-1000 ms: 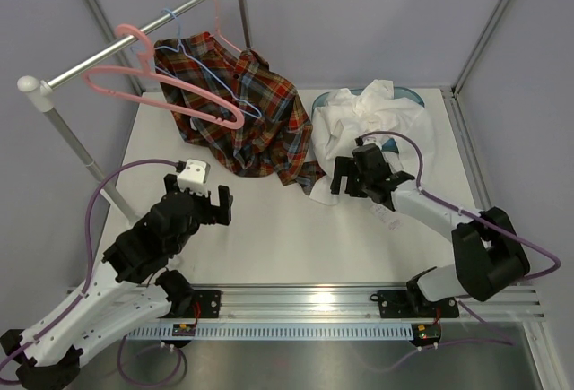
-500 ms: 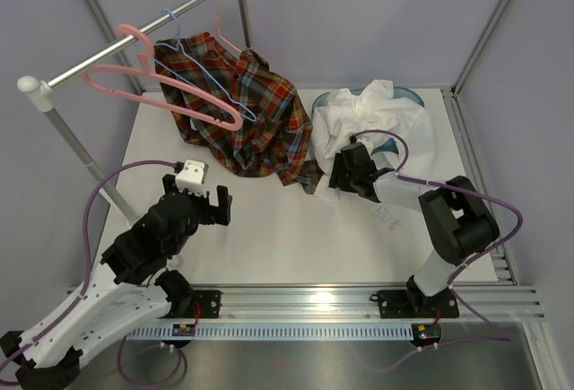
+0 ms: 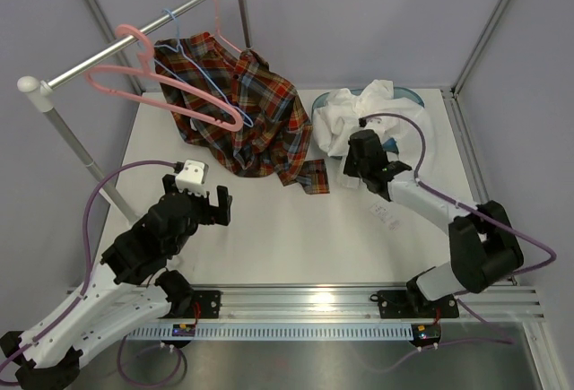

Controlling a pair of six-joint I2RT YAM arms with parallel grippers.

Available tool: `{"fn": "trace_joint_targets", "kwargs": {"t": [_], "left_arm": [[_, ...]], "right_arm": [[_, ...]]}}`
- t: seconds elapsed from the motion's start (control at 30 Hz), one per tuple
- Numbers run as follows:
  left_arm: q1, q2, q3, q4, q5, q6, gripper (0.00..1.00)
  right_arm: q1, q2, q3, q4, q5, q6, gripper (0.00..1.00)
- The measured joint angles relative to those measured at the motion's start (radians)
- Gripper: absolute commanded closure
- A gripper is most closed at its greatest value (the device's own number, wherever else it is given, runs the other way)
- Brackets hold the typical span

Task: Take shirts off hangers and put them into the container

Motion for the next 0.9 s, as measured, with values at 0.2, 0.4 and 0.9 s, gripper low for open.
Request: {"fn": "trace_joint_targets", "kwargs": {"t": [0.2,0.4,0.9], "left_arm": [[0.002,0.002,0.000,0.000,0.000,0.000,0.01],[0.005,0.002,0.000,0.000,0.000,0.000,0.01],[0.012,0.011,0.000,0.000,0.003,0.001,0.01]], "right_arm": [[0.000,-0.085,0.314,-0.163,0.091,-0.051,1.00],[-0.042,0.048,0.723,-0.218,0.173,-0.099,1.00],[-0.258,0.549,0.902,-0.392,0.092,-0.044,1.00]]}}
